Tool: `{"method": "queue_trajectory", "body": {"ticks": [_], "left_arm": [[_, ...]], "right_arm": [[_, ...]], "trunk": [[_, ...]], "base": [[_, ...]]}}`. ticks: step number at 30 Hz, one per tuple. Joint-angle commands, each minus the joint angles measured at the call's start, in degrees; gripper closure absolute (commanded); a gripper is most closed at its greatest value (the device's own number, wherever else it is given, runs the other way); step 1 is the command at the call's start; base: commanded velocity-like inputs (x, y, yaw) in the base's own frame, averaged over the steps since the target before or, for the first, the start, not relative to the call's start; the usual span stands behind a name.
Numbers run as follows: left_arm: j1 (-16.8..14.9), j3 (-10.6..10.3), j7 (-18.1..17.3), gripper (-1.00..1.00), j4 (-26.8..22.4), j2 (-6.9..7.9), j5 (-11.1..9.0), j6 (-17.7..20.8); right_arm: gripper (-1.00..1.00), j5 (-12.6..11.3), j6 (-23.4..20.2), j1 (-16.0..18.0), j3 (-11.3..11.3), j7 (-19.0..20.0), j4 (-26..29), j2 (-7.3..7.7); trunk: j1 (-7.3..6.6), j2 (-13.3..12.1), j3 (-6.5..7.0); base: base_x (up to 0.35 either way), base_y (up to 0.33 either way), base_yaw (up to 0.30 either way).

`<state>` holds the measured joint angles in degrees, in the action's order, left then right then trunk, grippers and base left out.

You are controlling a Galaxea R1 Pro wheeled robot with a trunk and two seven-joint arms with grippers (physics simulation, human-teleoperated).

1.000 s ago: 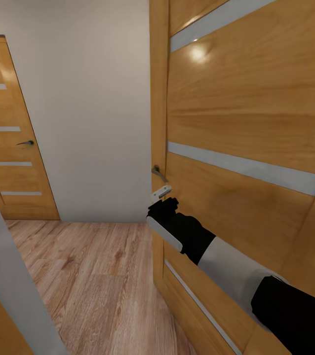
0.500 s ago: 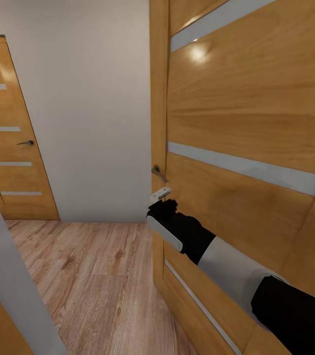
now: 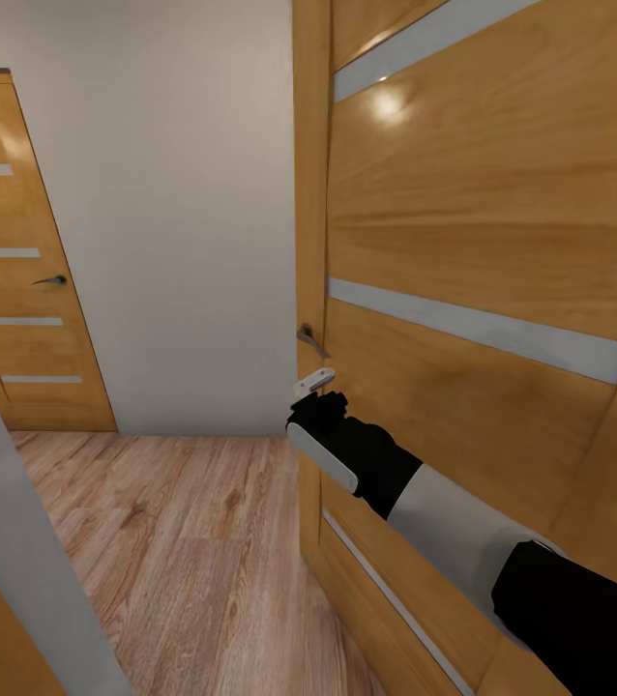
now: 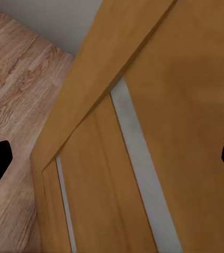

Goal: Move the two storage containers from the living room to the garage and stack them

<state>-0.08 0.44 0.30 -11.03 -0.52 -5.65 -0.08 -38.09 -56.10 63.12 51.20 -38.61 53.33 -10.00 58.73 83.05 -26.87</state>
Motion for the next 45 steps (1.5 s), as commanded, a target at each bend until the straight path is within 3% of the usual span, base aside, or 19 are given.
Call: {"method": "queue_trajectory", "body": {"ticks": [1, 13, 18, 22, 26, 34, 45], "left_arm": [[0.0, 0.0, 0.0, -1.0, 0.0, -0.01, -0.6, 0.0], [0.0, 0.0, 0.0, -1.0, 0.0, -0.01, -0.6, 0.0], [0.0, 0.0, 0.0, -1.0, 0.0, -0.03, -0.6, 0.0], [0.0, 0.0, 0.0, -1.0, 0.0, -0.03, -0.6, 0.0], [0.0, 0.0, 0.0, -1.0, 0.0, -0.03, -0.6, 0.0], [0.0, 0.1, 0.0, -1.0, 0.0, -0.06, -0.6, 0.0], [0.0, 0.1, 0.0, -1.0, 0.0, -0.09, -0.6, 0.0]], "right_arm": [[-1.0, -0.6, -0.1, 0.1, 0.1, -0.6, 0.0, 0.0], [-1.0, -0.2, 0.0, 0.1, 0.2, -1.6, -0.2, 0.0], [-1.0, -0.5, -0.4, 0.1, 0.5, -10.0, -0.6, 0.0], [-1.0, -0.7, -1.7, 0.1, 0.9, -13.4, -0.8, 0.0], [-1.0, -0.7, -3.8, 0.1, 1.0, -14.4, -1.2, 0.0], [-1.0, -0.7, -3.9, 0.1, 1.2, -19.2, -5.2, 0.0], [-1.0, -0.8, -3.9, 0.1, 1.0, -20.0, -12.0, 0.0]], "trunk": [[0.0, 0.0, -0.06], [0.0, 0.0, -0.06], [0.0, 0.0, -0.06], [0.0, 0.0, -0.06], [0.0, 0.0, -0.06], [0.0, 0.0, -0.06], [0.0, 0.0, -0.06]], "base": [[0.0, 0.0, 0.0], [0.0, 0.0, 0.0], [0.0, 0.0, 0.0], [0.0, 0.0, 0.0], [0.0, 0.0, 0.0], [0.0, 0.0, 0.0], [0.0, 0.0, 0.0]]}}
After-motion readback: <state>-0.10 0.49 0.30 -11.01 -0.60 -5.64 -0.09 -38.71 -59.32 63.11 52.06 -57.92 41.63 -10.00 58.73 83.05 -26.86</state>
